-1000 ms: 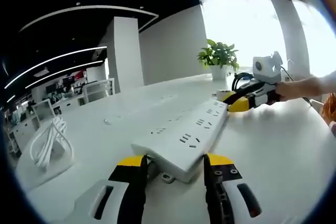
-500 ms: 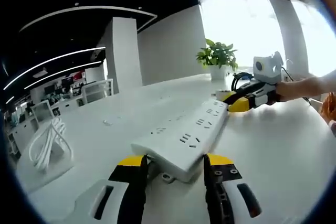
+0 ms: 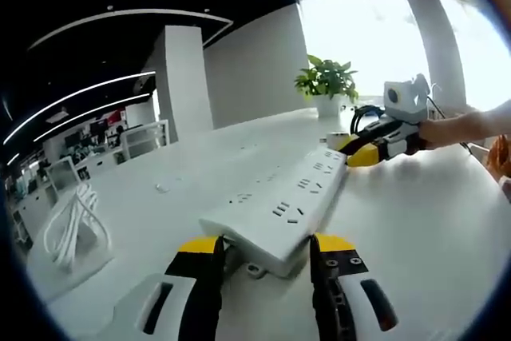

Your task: Straighten the power strip on the desk, plug the charger into it

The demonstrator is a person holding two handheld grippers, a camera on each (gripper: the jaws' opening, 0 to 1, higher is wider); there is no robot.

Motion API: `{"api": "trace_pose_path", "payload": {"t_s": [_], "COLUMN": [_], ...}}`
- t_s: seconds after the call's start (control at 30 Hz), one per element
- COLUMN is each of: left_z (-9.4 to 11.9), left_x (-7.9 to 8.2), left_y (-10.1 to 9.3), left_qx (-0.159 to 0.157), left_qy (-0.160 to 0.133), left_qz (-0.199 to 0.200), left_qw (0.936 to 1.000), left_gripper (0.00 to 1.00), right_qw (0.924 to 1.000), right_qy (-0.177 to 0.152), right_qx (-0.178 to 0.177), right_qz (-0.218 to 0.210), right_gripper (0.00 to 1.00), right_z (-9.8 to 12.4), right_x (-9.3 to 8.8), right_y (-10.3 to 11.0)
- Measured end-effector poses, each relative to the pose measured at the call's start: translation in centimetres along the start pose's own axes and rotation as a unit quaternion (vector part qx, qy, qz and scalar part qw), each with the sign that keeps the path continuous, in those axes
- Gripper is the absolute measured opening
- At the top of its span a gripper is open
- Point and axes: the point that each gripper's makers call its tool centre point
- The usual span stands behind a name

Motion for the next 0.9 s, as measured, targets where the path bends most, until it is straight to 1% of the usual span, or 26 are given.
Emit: {"api": "trace_pose_path", "payload": {"t_s": [0.9], "left_z": [-0.47], "left_x": [0.11], "left_y": [0.28], "left_qx": [-0.007], "left_qy": [0.0], "left_qz": [-0.008], "left_qw": [0.9999], "left_gripper": [0.44], "right_qw": [1.0], "right_qy": [0.001], "right_qx": [-0.004], "right_qz": [0.006], "right_gripper": [0.16], "right_z": [0.34], "right_x": [-0.12], "right_y": [-0.15]}}
Point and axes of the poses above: the point that each gripper's makers call its tool centre point, and the gripper's own axes: z roughly backward along the fingers, y roughly to its left, x roughly out of its top, and after that the axes turned 2 degrees about -y, right-handed
